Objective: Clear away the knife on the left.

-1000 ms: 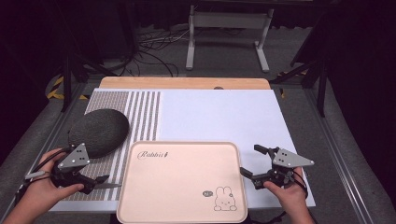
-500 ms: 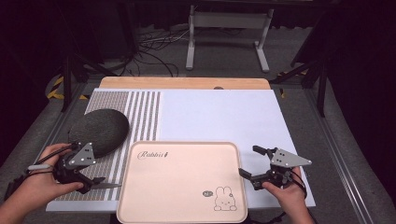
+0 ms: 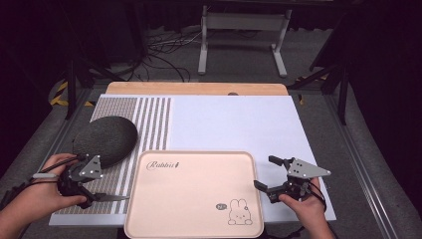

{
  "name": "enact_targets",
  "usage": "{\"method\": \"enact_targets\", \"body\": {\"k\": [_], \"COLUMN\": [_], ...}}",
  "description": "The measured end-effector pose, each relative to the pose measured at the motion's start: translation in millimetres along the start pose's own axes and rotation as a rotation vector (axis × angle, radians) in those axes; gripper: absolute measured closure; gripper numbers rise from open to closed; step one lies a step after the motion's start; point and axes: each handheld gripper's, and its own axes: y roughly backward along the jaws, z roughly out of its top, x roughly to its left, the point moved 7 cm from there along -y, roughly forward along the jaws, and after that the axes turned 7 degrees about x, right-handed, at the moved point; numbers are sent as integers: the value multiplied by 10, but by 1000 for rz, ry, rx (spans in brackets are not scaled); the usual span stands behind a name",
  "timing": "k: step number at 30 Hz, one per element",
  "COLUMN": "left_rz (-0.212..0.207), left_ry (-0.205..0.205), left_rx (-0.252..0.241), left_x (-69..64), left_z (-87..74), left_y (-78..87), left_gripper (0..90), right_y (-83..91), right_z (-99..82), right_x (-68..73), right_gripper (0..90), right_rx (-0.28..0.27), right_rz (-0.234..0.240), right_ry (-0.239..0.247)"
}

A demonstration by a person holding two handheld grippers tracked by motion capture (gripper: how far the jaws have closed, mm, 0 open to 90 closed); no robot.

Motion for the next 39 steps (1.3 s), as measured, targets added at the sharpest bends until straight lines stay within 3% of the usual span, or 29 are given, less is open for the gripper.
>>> {"method": "enact_targets", "body": {"k": [6,11,17,25,29,34,39], "left_rz": [2,1,-41,-74,-82,-111,-111], "left_ry": [-15,-52,-57,-90,-125,-180,-224], "left_rx": [41,93,156,193,205,216,248], "left_x": [9,21,28,62,88,103,133], "left_z": [-50,-123,-248,-373,-403,-437,-478], "left_y": [-15,-61,-143,-208,-247,-304,-365], "left_gripper": [115,112,123,144,174,275,369], "right_y": [-8,-16,-20,-38,-42,-39,-54], "right_z": [-7,-19,-20,-36,-38,-39,-58], "right_x": [0,4,7,13,17,19,29], "right_gripper": [26,26,26,26,26,26,27], "right_rx": [3,13,14,22,22,22,31], "right_rz": [4,5,6,13,16,17,24], "right_ry": [-1,4,6,8,10,11,10]}}
